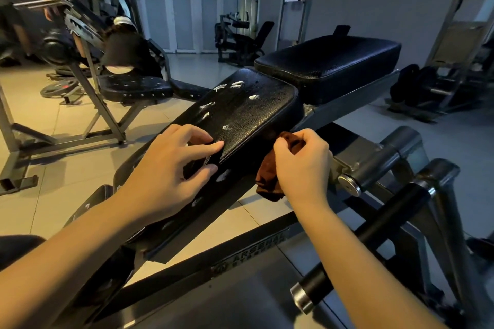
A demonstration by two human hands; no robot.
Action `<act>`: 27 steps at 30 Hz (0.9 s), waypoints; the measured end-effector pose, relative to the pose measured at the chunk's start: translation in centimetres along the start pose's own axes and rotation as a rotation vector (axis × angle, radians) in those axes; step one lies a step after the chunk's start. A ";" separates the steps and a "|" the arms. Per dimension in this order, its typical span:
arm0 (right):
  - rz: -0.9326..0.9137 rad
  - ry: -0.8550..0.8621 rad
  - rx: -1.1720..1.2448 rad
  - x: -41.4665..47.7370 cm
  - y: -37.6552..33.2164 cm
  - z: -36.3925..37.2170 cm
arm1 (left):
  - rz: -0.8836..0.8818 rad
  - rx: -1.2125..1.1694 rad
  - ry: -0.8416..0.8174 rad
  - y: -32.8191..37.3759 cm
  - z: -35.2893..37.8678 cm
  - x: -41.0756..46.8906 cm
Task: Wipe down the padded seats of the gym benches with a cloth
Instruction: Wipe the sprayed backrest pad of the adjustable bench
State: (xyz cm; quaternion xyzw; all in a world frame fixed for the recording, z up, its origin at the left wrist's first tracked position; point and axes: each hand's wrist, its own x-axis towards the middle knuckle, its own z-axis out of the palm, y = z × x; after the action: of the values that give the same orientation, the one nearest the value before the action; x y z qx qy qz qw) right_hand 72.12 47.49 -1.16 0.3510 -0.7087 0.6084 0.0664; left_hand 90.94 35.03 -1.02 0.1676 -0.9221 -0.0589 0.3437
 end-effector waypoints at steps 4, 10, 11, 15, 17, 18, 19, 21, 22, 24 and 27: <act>0.014 -0.005 0.089 -0.2 0.1 0.3 | 0.001 -0.002 -0.001 0.0 0.0 0.1; 0.052 -0.005 0.120 0.1 0.2 0.5 | -0.012 -0.010 -0.002 0.0 0.0 0.0; 0.061 -0.009 0.118 0.0 0.3 0.5 | -0.010 -0.005 -0.004 0.0 -0.1 0.0; 0.056 -0.025 0.093 0.1 0.2 0.2 | -0.018 -0.010 -0.003 0.1 0.0 0.0; 0.012 -0.020 0.131 -0.1 -0.1 0.4 | -0.016 -0.016 -0.003 0.1 0.0 0.1; 0.010 -0.022 0.137 -0.3 -0.1 0.6 | -0.009 -0.013 -0.004 0.0 0.0 0.1; 0.021 -0.030 0.127 -0.5 0.0 0.7 | -0.006 -0.011 -0.004 0.0 0.1 0.1; 0.051 -0.061 0.083 -0.4 0.3 0.6 | -0.016 -0.017 0.000 -0.1 0.0 0.0; 0.058 -0.066 0.066 -0.1 0.3 0.3 | -0.020 -0.023 0.001 -0.1 0.1 0.0; 0.042 -0.036 0.059 0.7 -0.2 -0.3 | -0.024 -0.028 -0.001 -0.1 0.1 -0.1; -0.016 0.052 0.070 1.1 -0.8 -0.7 | -0.019 -0.022 -0.003 -0.2 0.1 -0.1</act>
State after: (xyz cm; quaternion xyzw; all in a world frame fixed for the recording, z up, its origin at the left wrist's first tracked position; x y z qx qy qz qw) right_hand 71.53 47.72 0.20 0.3429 -0.6821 0.6413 0.0773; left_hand 90.99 34.86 -1.23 0.1725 -0.9203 -0.0727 0.3435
